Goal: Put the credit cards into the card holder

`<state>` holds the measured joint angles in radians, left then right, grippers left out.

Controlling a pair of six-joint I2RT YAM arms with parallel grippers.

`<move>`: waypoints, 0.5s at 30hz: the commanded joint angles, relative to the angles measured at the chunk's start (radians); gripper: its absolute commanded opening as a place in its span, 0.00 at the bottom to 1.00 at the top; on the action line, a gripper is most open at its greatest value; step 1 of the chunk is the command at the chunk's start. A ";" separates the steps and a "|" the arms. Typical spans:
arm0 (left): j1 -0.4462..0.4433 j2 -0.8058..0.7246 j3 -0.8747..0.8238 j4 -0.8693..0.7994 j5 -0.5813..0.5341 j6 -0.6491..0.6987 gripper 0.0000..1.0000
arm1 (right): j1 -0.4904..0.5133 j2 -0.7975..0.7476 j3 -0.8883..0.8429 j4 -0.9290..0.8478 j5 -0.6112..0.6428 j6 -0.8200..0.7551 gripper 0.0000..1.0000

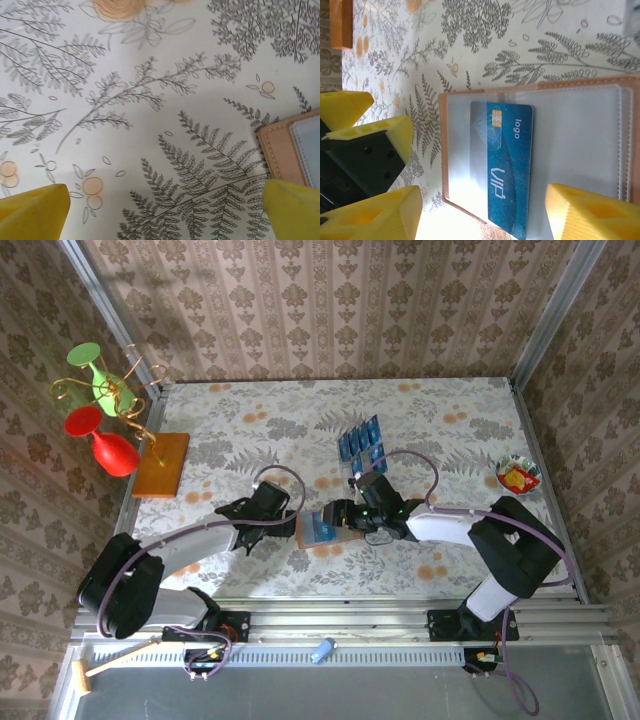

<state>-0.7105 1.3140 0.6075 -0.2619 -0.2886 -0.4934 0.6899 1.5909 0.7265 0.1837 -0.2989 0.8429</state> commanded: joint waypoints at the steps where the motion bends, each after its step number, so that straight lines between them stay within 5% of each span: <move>1: 0.008 -0.017 0.020 -0.052 0.013 -0.014 1.00 | 0.003 -0.028 0.078 -0.198 0.085 -0.074 0.61; 7: -0.005 0.016 0.020 -0.080 0.007 -0.030 1.00 | 0.024 0.030 0.220 -0.445 0.227 -0.164 0.17; 15: -0.026 0.070 0.039 -0.098 -0.026 -0.034 1.00 | 0.061 0.137 0.321 -0.542 0.295 -0.213 0.10</move>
<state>-0.7326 1.3640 0.6132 -0.3202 -0.2893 -0.5060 0.7399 1.6890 1.0142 -0.2634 -0.0624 0.6689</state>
